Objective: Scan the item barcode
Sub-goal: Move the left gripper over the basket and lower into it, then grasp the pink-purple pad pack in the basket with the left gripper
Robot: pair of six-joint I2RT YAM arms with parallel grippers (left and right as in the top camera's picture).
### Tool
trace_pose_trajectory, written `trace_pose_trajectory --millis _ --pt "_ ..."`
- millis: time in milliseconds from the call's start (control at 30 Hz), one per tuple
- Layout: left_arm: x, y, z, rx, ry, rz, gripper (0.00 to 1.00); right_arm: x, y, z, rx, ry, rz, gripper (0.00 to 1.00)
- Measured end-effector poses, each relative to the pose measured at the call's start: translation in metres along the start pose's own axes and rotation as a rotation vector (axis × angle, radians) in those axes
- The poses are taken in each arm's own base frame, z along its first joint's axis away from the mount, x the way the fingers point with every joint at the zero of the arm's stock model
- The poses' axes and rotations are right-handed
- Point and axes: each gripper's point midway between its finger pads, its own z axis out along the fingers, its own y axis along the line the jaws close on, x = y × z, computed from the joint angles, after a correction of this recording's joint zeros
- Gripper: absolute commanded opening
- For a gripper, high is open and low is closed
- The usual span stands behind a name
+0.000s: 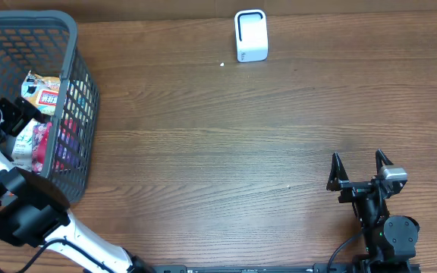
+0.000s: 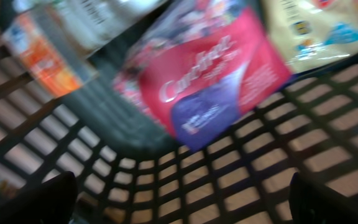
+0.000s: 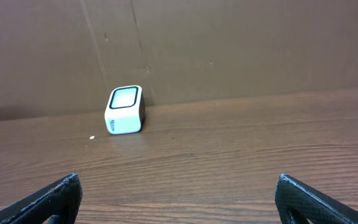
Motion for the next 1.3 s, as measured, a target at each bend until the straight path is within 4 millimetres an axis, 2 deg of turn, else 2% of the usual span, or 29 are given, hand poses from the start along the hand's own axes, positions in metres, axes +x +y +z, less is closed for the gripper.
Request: trace_pose_trajectory --millis 67,100,200,267,333,500,567,600,633,667,700,733,900,1000,1233,1300 --pt "0.002 0.007 -0.01 -0.015 -0.031 -0.009 1.0 0.0 0.0 0.0 0.0 0.0 0.0 1.0" --pt "0.002 0.01 -0.023 -0.015 -0.081 -0.011 1.0 0.0 0.0 0.0 0.0 0.0 0.0 1.0" --pt "0.008 0.013 -0.045 -0.012 -0.145 0.009 1.0 0.0 0.0 0.0 0.0 0.0 0.0 1.0" --pt "0.007 0.012 -0.045 -0.007 -0.158 0.014 1.0 0.0 0.0 0.0 0.0 0.0 0.0 1.0" --pt "-0.002 0.01 -0.033 0.001 -0.173 0.018 1.0 0.0 0.0 0.0 0.0 0.0 0.0 1.0" --pt "-0.01 0.004 0.018 0.021 -0.131 0.052 1.0 0.0 0.0 0.0 0.0 0.0 0.0 1.0" --pt "-0.011 0.002 0.031 0.037 -0.121 0.065 0.78 0.0 0.0 0.0 0.0 0.0 0.0 1.0" --pt "-0.012 0.0 0.035 0.046 -0.122 0.072 0.73 0.0 0.0 0.0 0.0 0.0 0.0 1.0" --pt "-0.014 -0.002 0.038 0.055 -0.127 0.073 0.73 0.0 0.0 0.0 0.0 0.0 0.0 1.0" --pt "-0.017 -0.004 0.04 0.067 -0.138 0.078 0.81 0.0 0.0 0.0 0.0 0.0 0.0 1.0" --pt "-0.02 -0.006 0.041 0.077 -0.147 0.077 0.99 0.0 0.0 0.0 0.0 0.0 0.0 1.0" --pt "-0.023 -0.008 0.042 0.085 -0.159 0.08 1.0 0.0 0.0 0.0 0.0 0.0 0.0 1.0" --pt "-0.033 -0.009 0.051 0.084 -0.199 0.088 1.0 0.0 0.0 0.0 0.0 0.0 0.0 1.0" --pt "-0.033 -0.004 0.068 0.066 -0.194 0.078 1.0 0.0 0.0 0.0 0.0 0.0 0.0 1.0" --pt "-0.024 0.002 0.103 0.049 -0.166 0.066 0.93 0.0 0.0 0.0 0.0 0.0 0.0 1.0" --pt "-0.024 0.004 0.113 0.039 -0.168 0.066 0.86 0.0 0.0 0.0 0.0 0.0 0.0 1.0"
